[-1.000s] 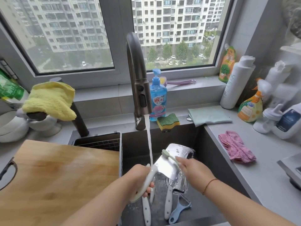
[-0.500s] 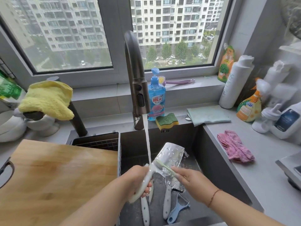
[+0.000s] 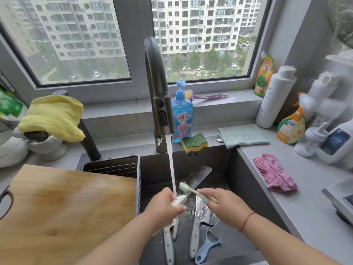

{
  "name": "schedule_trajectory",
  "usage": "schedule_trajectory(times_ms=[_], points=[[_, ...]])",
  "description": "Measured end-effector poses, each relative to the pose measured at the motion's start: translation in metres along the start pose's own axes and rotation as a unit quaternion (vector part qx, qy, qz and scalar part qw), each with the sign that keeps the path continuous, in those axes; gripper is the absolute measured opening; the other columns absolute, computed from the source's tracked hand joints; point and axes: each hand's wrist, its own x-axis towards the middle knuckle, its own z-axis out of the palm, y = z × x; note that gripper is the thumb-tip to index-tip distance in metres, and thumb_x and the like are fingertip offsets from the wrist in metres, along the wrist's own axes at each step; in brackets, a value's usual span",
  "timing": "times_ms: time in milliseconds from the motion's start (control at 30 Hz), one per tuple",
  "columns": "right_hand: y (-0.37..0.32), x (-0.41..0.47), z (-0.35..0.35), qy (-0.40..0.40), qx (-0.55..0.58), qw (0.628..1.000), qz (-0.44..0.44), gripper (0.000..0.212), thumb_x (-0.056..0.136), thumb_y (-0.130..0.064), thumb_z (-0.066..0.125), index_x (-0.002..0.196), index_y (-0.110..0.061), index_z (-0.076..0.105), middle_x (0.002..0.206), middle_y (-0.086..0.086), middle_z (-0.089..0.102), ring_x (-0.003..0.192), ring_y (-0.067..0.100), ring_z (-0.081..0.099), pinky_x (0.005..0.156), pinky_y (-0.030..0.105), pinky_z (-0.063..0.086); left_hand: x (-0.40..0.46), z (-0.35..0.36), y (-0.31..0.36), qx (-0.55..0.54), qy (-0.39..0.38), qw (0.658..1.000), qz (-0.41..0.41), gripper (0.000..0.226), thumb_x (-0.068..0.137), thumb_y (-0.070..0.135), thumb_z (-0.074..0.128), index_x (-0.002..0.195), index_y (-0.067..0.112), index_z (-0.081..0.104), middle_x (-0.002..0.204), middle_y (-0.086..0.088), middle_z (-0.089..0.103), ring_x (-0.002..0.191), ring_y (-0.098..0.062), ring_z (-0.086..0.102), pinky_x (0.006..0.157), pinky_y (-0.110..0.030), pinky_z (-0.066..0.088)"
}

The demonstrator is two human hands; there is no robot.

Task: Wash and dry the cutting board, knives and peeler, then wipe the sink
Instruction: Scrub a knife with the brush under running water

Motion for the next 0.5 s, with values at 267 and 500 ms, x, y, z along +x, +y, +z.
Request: schedule_trajectory(times_ms=[267,500], points=[[-0.015,-0.007,0.007,-0.046,0.034,0.998,0.016,0.032,0.095,-0.037,0.046,0.124,-0.043,0.059,0.105,-0.016,0.066,0.068,-0.004,0.052,0.061,0.014,0.041,-0.003,-0.001,-0.006,0.196,0.043,0.979,0.041,0.035,0.076,0.045,0.071,0.088,0.029,0.042,0.095,0.008,0.061,0.084,-0.015,0.06,0.062,-0.028,0.04],[0.015,0.012,-0.002,0.042,-0.094,0.988,0.115,0.037,0.095,-0.026,0.034,0.125,-0.032,0.055,0.102,0.002,0.066,0.085,0.021,0.062,0.073,0.031,0.052,-0.006,-0.011,-0.008,0.254,0.066,0.962,0.082,0.032,0.082,0.047,0.065,0.099,0.028,0.045,0.098,0.009,0.06,0.091,-0.016,0.059,0.065,-0.029,0.038]])
